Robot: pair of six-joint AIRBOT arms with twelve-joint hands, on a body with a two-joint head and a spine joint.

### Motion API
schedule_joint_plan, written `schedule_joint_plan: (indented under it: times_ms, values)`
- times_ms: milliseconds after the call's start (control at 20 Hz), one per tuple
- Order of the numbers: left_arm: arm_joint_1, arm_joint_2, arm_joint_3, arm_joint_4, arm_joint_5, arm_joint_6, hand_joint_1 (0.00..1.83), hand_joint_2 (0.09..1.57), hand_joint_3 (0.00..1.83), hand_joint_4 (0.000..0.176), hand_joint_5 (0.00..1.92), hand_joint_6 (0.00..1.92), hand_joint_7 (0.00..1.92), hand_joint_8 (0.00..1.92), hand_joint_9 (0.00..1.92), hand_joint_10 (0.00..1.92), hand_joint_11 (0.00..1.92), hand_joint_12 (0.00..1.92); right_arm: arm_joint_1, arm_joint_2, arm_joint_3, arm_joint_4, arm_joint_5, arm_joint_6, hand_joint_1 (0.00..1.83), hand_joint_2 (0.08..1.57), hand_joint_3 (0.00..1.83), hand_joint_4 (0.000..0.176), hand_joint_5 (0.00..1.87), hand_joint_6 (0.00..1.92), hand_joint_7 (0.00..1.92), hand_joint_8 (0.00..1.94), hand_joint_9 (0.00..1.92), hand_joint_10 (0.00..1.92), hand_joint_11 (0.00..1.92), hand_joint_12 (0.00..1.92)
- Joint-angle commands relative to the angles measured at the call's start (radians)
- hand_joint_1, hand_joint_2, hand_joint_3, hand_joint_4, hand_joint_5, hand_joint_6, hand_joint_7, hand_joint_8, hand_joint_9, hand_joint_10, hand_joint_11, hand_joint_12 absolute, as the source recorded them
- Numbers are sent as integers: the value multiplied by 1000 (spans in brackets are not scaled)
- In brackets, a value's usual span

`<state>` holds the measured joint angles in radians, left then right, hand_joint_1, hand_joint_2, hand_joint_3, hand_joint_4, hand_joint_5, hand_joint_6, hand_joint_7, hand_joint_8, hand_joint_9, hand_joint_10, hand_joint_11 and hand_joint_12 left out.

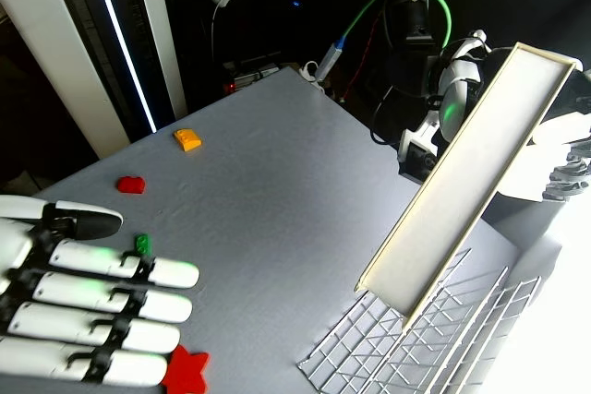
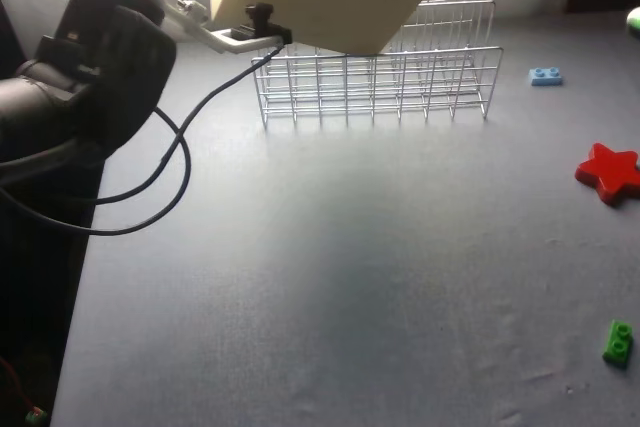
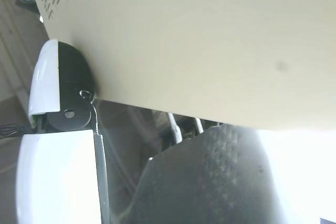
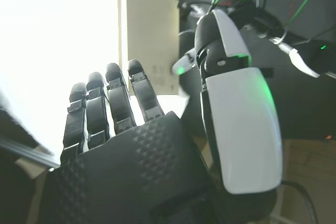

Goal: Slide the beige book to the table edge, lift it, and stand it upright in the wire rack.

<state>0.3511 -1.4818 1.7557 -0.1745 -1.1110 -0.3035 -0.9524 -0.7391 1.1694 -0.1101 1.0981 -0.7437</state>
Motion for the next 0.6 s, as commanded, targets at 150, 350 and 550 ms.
schedule_joint_plan:
  times_ms: [150,350,550]
  values:
    - [6,-31,32,-47,-162,-44,1354,1198,0,0,721,1121,835,1264,816,1503,729,1658,1,9,3,53,152,5,148,1158,0,0,11,1,67,0,61,1,0,87]
    - [30,-50,61,-87,-207,-68,1350,1208,0,0,694,1149,820,1296,797,1527,723,1681,0,8,2,34,155,5,143,1160,0,0,1,0,52,1,48,6,7,28]
    - [49,-65,85,-110,-236,-93,1350,1207,0,0,703,1140,817,1290,800,1531,721,1679,-1,8,2,34,169,8,148,1157,0,0,11,1,63,1,50,3,0,54]
